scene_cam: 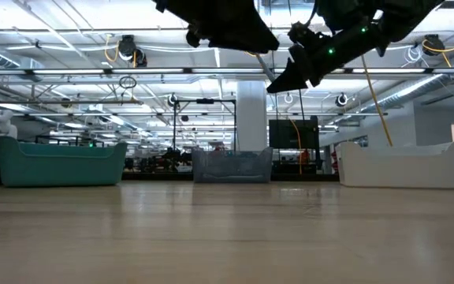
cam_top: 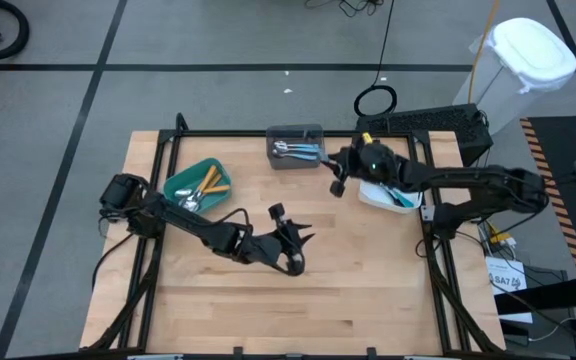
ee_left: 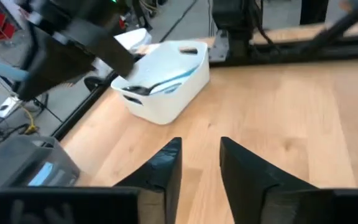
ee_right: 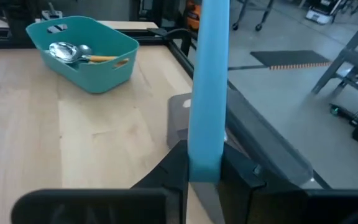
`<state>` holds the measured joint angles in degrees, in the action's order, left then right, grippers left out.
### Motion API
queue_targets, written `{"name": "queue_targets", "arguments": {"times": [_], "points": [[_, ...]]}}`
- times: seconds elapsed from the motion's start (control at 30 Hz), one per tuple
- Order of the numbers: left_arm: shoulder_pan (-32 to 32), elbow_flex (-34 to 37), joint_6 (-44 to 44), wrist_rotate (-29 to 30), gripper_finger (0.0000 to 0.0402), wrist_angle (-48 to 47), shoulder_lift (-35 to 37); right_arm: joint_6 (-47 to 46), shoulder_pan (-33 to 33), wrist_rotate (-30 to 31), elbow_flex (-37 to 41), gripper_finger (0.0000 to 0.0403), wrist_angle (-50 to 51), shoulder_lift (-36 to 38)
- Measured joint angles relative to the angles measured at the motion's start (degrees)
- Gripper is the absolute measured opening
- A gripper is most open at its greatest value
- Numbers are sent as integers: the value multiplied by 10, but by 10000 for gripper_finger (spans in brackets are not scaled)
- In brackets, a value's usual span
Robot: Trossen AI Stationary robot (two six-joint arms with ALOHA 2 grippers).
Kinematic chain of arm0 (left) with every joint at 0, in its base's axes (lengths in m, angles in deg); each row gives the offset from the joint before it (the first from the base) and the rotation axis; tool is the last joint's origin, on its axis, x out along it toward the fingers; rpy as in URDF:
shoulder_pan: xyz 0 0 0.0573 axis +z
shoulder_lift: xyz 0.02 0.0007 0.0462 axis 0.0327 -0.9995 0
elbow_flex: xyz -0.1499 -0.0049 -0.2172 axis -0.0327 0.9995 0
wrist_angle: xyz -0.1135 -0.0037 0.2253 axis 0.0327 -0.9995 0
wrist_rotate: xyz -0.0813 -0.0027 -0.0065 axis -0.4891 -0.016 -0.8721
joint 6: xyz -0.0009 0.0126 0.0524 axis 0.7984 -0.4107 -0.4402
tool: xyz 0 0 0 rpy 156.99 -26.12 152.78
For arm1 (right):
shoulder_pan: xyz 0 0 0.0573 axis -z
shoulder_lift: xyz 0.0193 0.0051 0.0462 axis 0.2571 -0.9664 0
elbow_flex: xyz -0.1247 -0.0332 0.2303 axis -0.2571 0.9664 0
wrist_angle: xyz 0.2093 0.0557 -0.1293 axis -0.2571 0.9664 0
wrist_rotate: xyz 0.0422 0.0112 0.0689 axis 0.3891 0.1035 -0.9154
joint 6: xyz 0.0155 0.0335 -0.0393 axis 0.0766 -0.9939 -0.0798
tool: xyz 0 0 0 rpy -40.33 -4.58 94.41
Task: Sort silverware by color (type)
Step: Put the light blue spoon into the black bin
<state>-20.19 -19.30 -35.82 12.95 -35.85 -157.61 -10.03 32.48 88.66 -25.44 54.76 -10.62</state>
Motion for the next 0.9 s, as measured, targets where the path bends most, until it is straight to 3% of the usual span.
{"name": "queue_targets", "arguments": {"times": [0.3, 0.53, 0.73, 0.9], "points": [[3, 0, -12, -2, 90, -42, 1, 21, 83, -112, -82, 51, 63, -47], [10, 0, -7, -2, 90, -36, 1, 59, 104, -135, -192, 52, 189, -145], [17, 0, -43, -176, 90, -44, 1, 110, 121, -144, -296, 53, 309, -234], [44, 54, -37, -203, 90, 7, 1, 153, 138, -149, -363, 53, 391, -299]]}}
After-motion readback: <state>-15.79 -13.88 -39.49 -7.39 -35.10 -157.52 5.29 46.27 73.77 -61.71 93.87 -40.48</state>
